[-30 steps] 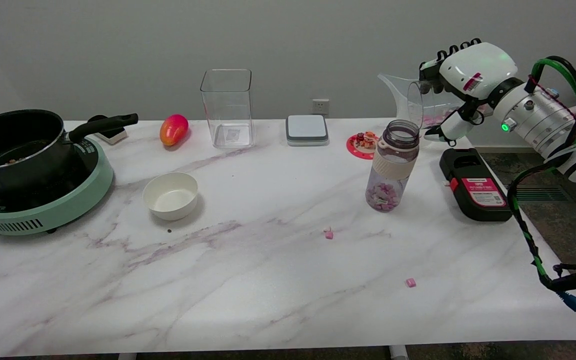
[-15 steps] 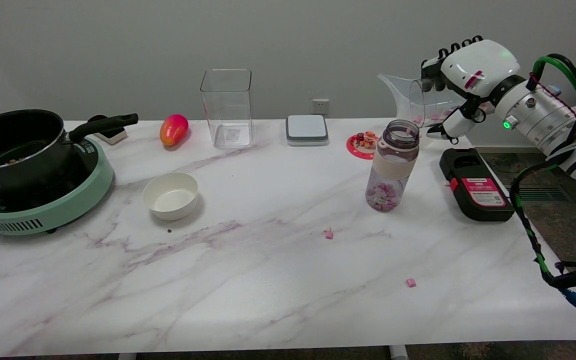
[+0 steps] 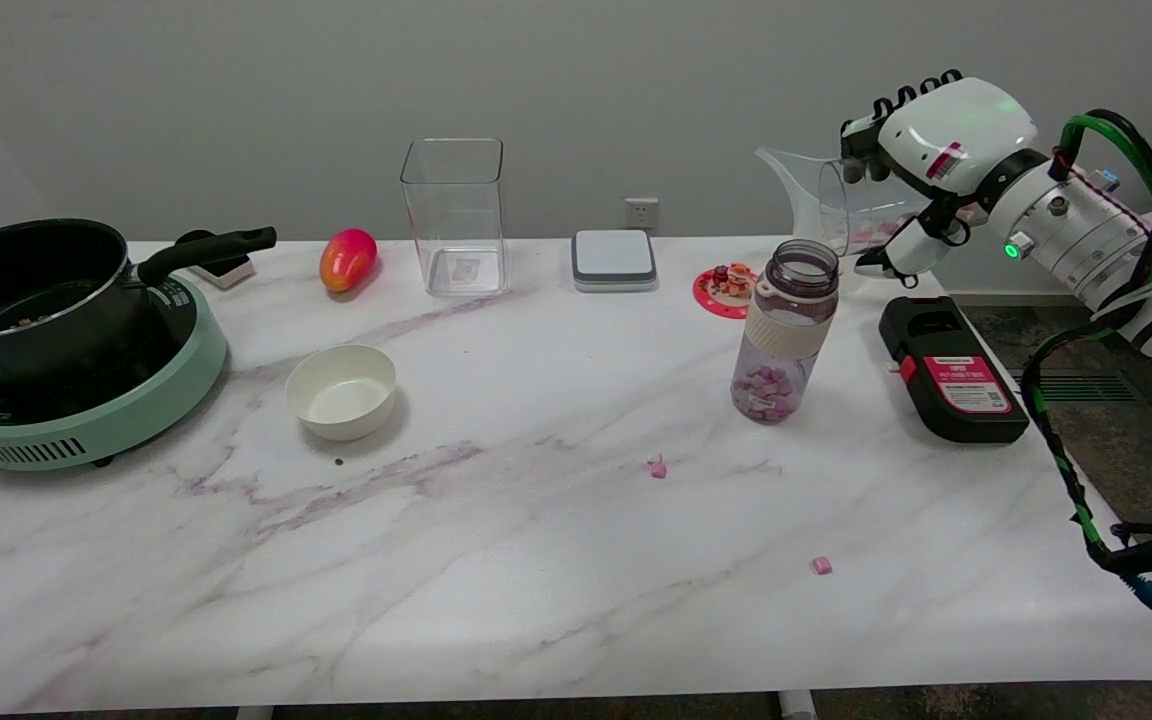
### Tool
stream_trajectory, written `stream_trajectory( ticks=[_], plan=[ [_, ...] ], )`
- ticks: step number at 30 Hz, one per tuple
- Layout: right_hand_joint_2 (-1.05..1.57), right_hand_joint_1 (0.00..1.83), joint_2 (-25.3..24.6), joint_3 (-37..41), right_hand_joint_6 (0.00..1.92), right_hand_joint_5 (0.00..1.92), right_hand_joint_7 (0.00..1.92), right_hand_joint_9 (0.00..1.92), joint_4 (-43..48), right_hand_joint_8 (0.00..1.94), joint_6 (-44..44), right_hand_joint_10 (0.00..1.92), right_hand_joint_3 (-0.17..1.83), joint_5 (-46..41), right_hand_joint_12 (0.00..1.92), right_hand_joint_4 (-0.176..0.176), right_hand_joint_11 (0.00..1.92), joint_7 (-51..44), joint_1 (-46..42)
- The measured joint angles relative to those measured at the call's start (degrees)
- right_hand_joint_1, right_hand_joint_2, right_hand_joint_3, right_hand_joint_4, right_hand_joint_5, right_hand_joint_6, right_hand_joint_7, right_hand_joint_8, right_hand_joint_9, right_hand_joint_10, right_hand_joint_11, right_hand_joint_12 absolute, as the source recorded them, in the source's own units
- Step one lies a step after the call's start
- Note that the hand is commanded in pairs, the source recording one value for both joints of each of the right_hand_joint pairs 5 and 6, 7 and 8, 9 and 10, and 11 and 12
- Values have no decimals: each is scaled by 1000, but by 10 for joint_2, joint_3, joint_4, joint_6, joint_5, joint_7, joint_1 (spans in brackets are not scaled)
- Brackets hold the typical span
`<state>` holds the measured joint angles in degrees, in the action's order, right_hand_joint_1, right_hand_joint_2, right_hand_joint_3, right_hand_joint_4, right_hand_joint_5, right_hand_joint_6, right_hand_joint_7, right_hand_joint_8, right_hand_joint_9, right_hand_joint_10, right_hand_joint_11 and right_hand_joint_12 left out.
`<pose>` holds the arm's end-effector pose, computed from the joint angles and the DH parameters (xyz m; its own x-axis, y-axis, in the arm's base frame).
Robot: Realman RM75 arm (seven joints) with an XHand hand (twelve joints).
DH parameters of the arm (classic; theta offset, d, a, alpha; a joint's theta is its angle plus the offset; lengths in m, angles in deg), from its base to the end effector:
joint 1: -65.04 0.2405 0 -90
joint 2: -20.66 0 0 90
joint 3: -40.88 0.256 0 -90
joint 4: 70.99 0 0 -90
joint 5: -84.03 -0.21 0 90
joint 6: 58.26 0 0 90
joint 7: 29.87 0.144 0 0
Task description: Place the cup on the table.
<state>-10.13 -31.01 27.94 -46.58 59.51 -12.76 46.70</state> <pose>-0.0902 -0.3092 0.4515 0.9221 0.2140 -0.3224 0.3355 -0.0269 0.9416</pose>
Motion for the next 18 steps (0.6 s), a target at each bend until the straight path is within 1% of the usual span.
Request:
stream_trajectory(
  ticks=[18],
  plan=[
    [688,1567,1,-2,1440,1440,1521,1459,4,1521,1,1459,1078,20,1250,0,1250,0,1]
  ],
)
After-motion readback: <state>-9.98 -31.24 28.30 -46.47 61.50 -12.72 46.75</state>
